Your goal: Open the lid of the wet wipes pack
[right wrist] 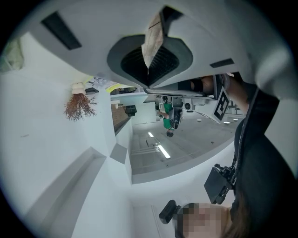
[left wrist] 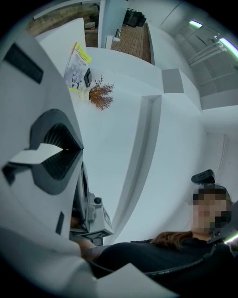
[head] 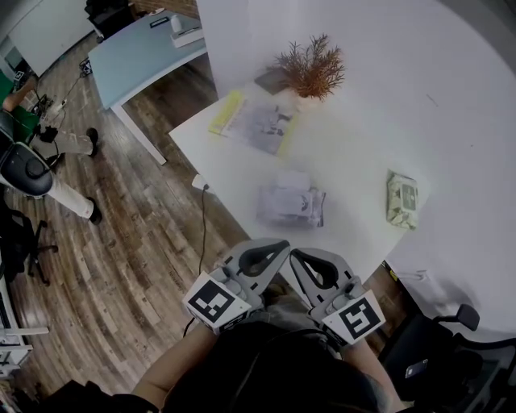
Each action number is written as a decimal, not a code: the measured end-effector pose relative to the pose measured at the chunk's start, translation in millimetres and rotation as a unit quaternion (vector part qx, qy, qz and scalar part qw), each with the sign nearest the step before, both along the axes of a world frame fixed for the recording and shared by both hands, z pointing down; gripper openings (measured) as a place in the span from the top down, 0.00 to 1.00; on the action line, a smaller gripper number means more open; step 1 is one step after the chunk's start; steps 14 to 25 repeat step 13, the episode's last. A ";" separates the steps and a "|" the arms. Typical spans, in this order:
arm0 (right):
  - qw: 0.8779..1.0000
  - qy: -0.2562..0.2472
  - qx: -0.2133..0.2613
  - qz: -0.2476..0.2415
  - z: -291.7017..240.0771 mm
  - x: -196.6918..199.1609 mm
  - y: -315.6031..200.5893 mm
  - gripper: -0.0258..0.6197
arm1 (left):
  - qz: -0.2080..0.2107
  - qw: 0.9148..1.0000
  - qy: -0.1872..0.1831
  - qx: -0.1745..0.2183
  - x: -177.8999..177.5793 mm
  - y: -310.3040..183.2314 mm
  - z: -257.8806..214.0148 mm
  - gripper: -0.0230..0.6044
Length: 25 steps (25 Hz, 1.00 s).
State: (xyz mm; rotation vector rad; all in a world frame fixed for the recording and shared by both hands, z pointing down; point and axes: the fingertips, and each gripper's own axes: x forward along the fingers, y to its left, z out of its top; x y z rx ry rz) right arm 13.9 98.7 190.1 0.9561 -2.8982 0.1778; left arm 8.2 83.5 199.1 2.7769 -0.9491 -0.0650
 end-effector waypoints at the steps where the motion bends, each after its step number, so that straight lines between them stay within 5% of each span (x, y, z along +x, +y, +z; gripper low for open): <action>1: 1.000 0.000 -0.002 0.003 0.8 0.3 -1.0 0.93 | 0.002 1.000 0.000 -0.002 -0.2 -0.9 0.8 0.94; 25: 1.000 -0.003 -0.020 0.025 16.0 3.3 -12.5 0.93 | 0.028 0.999 -0.013 -0.030 2.7 -13.0 15.1 0.94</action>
